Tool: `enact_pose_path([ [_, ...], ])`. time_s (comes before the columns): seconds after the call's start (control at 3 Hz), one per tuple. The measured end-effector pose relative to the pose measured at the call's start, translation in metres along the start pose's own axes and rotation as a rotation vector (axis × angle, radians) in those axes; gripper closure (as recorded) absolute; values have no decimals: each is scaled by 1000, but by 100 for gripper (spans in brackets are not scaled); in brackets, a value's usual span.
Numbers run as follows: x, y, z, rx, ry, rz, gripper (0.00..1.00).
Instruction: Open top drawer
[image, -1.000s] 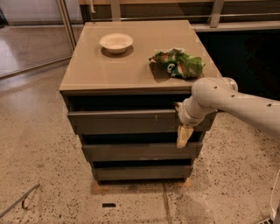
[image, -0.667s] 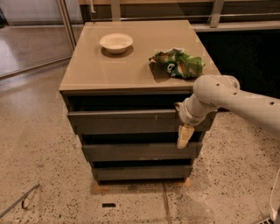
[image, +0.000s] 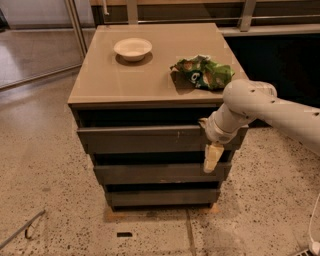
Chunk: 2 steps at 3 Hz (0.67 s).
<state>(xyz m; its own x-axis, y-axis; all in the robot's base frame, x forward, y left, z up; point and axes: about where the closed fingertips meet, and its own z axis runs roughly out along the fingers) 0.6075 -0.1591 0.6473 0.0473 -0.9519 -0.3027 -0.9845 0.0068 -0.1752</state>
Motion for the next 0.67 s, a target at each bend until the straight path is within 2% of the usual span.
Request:
enact_pose_path([
  [0.67,2,37,-15,-113,-30,44,0],
])
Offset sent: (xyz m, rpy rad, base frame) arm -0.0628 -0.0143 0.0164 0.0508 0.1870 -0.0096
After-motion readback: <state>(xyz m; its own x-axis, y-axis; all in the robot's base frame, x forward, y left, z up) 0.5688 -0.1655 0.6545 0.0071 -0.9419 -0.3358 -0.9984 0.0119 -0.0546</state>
